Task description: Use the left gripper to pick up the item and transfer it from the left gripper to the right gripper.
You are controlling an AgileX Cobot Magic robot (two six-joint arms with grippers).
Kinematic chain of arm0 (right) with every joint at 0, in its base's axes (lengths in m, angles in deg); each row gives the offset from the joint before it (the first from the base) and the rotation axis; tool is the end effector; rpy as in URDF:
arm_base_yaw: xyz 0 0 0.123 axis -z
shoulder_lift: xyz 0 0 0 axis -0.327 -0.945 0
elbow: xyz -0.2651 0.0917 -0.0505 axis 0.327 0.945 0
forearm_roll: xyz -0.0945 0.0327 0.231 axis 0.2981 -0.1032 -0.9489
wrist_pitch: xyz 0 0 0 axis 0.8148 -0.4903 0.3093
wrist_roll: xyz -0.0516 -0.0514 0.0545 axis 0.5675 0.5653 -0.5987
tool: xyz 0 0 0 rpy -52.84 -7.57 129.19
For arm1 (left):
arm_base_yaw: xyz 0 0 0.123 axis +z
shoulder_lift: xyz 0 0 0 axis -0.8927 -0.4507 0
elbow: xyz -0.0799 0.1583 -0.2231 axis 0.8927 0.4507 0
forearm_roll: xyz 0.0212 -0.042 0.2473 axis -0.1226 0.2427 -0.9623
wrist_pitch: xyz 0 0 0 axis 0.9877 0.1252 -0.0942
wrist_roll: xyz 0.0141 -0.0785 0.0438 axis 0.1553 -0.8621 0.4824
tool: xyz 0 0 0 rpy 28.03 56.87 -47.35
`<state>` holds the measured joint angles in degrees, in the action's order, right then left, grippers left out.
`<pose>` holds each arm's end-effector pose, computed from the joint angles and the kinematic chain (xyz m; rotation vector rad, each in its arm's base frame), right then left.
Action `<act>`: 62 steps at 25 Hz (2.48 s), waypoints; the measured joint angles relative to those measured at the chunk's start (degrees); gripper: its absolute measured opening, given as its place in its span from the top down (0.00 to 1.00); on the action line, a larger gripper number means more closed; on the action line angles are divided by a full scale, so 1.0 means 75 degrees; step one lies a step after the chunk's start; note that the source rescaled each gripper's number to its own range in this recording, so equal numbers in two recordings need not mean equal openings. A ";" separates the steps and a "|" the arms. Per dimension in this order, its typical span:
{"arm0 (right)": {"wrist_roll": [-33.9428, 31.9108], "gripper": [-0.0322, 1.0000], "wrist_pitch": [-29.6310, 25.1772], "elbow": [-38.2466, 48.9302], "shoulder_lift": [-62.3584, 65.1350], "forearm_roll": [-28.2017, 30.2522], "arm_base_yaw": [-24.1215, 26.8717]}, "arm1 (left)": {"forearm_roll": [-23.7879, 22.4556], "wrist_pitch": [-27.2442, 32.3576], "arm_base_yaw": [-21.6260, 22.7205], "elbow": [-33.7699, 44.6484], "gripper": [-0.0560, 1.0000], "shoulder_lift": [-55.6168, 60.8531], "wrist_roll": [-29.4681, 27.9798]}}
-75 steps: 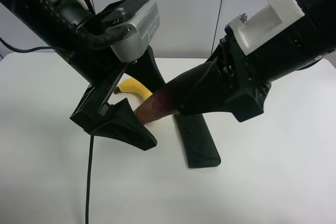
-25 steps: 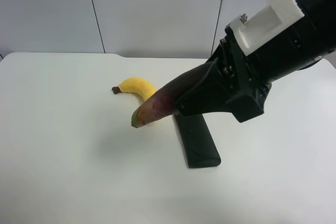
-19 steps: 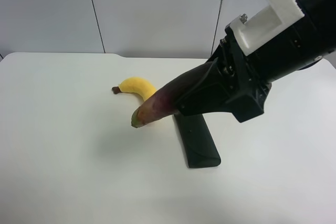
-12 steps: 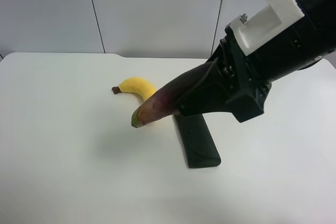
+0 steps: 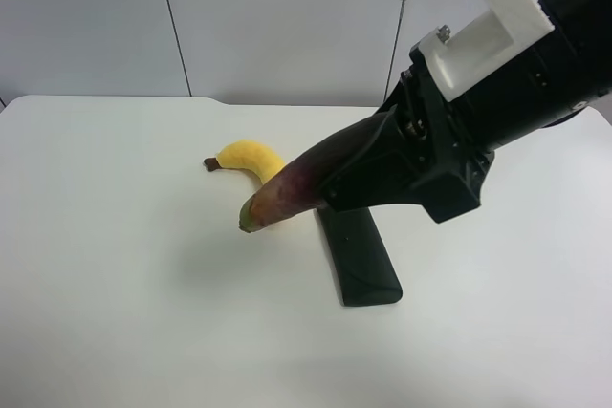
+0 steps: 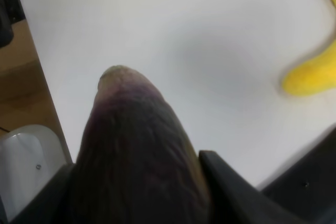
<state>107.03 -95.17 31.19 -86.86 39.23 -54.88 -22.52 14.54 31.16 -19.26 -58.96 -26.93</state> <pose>0.1667 0.1730 0.3183 -1.3358 2.0366 0.7197 -0.0042 0.0063 0.2799 0.4985 1.9829 -0.3459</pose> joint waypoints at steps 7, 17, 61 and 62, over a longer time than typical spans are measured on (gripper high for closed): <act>-0.0582 0.96 0.0519 0.0000 0.0000 0.0577 0.0000 | 0.0000 0.0000 0.2413 0.0000 0.00 0.0000 0.0021; -0.4177 0.96 0.1182 0.0000 -0.0310 0.4284 0.0021 | 0.0000 0.0000 0.4579 0.0000 0.00 0.0000 0.0021; -0.6642 0.96 0.4678 -0.0006 -0.4418 0.8844 0.2270 | 0.0000 0.0000 0.4657 0.0000 0.00 0.0000 0.0025; -0.6562 0.96 0.4699 -0.0006 -0.4418 0.8844 0.2270 | 0.0000 0.0000 0.4657 0.0000 0.00 0.0000 0.0025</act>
<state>57.82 -59.93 31.14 -120.00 105.56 -37.85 -22.52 14.54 66.09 -19.26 -58.96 -26.74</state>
